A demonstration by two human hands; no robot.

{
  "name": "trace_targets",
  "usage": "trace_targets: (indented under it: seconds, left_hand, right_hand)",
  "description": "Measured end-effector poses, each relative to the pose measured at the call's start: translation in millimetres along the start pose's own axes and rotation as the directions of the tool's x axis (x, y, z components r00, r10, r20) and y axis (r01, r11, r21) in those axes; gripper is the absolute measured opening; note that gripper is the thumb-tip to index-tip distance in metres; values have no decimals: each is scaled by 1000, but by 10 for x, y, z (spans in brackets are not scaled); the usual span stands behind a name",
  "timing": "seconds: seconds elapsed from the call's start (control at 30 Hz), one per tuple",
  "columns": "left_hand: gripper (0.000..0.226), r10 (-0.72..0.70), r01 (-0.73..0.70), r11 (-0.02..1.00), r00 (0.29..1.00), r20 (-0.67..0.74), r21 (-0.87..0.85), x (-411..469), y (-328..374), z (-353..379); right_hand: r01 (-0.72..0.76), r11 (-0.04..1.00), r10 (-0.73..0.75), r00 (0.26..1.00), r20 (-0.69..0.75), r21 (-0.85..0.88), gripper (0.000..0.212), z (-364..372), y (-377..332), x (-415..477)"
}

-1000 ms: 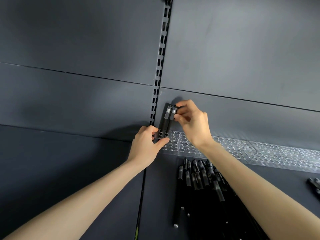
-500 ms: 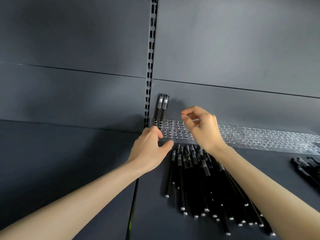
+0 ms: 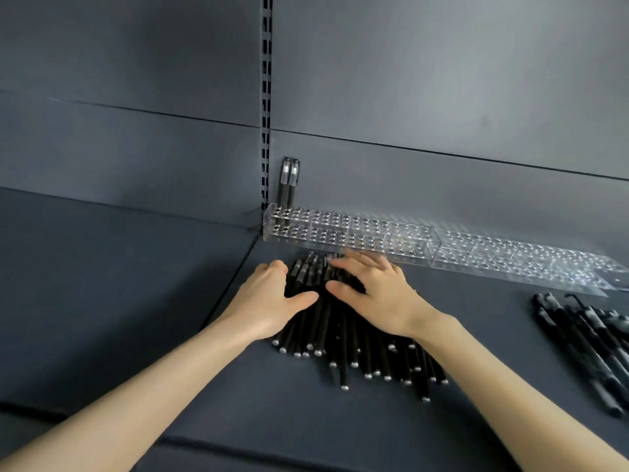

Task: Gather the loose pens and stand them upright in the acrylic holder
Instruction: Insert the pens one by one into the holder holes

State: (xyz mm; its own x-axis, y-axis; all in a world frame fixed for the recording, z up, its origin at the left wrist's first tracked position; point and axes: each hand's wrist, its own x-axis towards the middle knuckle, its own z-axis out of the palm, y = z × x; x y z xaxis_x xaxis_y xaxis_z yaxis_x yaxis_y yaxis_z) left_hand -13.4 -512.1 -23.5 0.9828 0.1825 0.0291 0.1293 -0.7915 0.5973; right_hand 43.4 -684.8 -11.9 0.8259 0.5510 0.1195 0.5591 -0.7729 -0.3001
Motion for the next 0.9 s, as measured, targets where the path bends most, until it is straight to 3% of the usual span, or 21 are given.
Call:
trace_targets:
  seconds: [0.13,0.27,0.5,0.63,0.67,0.73,0.8,0.9]
  left_hand:
    - [65,-105,112,991,990,91,-74,99,29,-56]
    - [36,-114,124,987,989,95,-105,203,-5,-88]
    - [52,-103,114,984,991,80,-139,121,53,-109]
    - [41,-23,33,954,999,38,-298,26,-28,-88]
    - [37,5,-4,939,1000,3,-343,-16,-37,-88]
    - [19,61,-90,880,995,-77,-466,-115,12,-111]
    - [8,113,-164,796,986,-123,-583,-191,98,-151]
    - [8,162,-250,724,967,-194,-643,-160,164,-207]
  right_hand:
    - [3,1000,-3,1000,-9,-1,52,22,10,-16]
    - [9,1000,-10,1000,-28,-29,54,31,9,-32]
    - [12,1000,-13,999,-46,-25,53,47,22,-36]
    - [22,1000,-21,996,-90,6,52,40,30,-41]
    - [38,998,-30,990,-134,56,50,17,16,-44]
    - [102,942,-30,974,-224,320,45,-61,-47,-39]
    - [171,770,-12,967,-253,614,37,-160,-170,-16]
    - [215,577,62,951,-304,788,25,-264,-297,94]
